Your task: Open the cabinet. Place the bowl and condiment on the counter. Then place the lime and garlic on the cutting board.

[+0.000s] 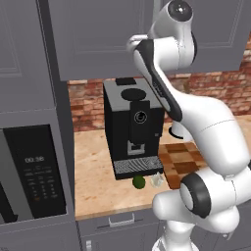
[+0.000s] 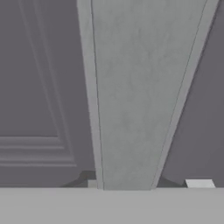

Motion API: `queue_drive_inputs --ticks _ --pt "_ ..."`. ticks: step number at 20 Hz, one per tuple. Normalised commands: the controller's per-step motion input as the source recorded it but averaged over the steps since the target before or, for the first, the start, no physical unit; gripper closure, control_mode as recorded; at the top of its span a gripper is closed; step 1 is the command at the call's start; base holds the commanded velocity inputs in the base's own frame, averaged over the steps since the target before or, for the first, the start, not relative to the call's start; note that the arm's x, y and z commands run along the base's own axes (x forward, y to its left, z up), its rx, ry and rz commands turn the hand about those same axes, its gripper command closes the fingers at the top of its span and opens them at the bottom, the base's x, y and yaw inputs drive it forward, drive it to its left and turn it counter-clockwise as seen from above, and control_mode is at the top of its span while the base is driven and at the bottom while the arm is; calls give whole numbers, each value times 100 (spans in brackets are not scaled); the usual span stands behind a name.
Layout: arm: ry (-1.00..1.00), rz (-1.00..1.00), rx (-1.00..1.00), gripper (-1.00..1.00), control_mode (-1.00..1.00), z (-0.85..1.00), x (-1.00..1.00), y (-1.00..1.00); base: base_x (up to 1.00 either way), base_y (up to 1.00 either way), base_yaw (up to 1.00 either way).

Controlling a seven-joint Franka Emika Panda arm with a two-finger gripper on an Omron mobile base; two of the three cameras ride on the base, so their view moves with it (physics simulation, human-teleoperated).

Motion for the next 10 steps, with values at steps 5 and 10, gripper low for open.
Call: queue_drive_inputs --ticks 5,10 --pt "-5 12 13 100 -100 -18 0 64 0 0 0" --pt "-8 7 5 100 -100 -4 0 93 0 0 0"
